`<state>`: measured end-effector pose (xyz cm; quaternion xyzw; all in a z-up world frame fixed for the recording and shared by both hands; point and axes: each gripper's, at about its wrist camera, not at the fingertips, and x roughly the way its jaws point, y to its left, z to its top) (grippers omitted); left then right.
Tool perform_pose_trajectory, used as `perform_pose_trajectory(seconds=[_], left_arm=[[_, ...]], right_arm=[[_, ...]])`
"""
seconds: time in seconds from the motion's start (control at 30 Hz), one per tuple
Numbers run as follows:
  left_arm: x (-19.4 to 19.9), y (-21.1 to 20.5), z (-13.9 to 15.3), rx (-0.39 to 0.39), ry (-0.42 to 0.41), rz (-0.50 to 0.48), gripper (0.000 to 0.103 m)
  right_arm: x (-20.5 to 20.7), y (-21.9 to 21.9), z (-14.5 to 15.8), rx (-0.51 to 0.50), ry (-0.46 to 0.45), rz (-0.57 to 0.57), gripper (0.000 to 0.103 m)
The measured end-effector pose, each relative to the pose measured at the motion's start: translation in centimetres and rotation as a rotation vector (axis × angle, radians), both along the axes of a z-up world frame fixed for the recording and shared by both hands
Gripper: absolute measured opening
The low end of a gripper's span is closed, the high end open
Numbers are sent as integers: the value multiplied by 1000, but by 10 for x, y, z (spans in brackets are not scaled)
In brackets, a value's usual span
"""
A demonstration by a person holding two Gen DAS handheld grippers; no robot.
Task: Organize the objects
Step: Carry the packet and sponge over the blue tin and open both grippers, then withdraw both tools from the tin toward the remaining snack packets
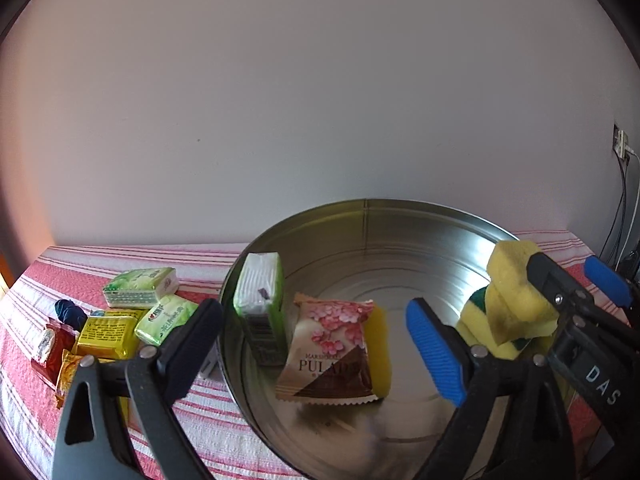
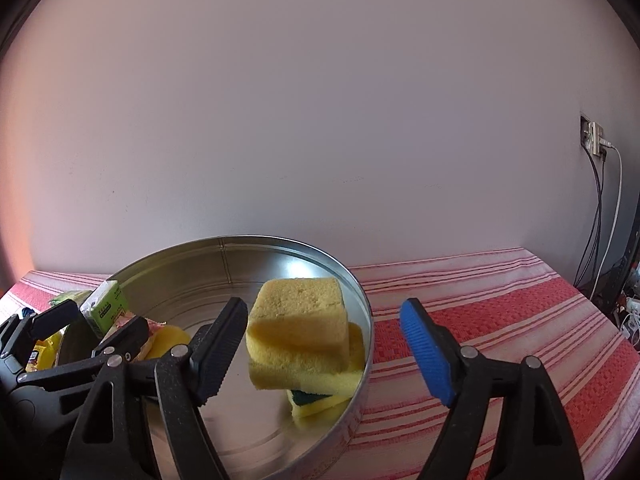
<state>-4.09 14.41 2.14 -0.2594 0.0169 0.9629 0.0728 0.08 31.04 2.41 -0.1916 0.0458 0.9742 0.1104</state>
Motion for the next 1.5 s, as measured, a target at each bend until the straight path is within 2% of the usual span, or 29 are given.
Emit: perform_pose_trajectory(seconds=[0.23, 0.37, 0.47, 0.67, 0.77, 0.87, 0.97, 1.3, 1.5], left_arm=[[21, 0, 5, -36, 57, -9, 102], [37, -3, 11, -46, 74, 1, 102], [32, -16, 7, -36, 77, 16, 102], [37, -34, 3, -19, 66, 43, 102], [44, -40, 4, -27, 90, 44, 102], [49, -45, 5, -44, 102, 51, 102], [51, -54, 5, -29, 98, 54, 102], [56, -73, 2, -25, 80, 55, 102], [56, -90, 1, -19, 65, 65, 102]], right_arm=[[8, -7, 4, 23, 63, 14, 86], [17, -18, 7, 81, 105, 9, 93], [21, -19, 7, 77, 112, 24, 97], [29, -21, 6, 41, 113, 11, 98], [31, -23, 6, 32, 111, -1, 98], [35, -30, 6, 55, 108, -24, 98], [38, -39, 5, 82, 101, -33, 98], [47, -55, 7, 95, 79, -97, 98], [51, -70, 6, 103, 66, -91, 98]])
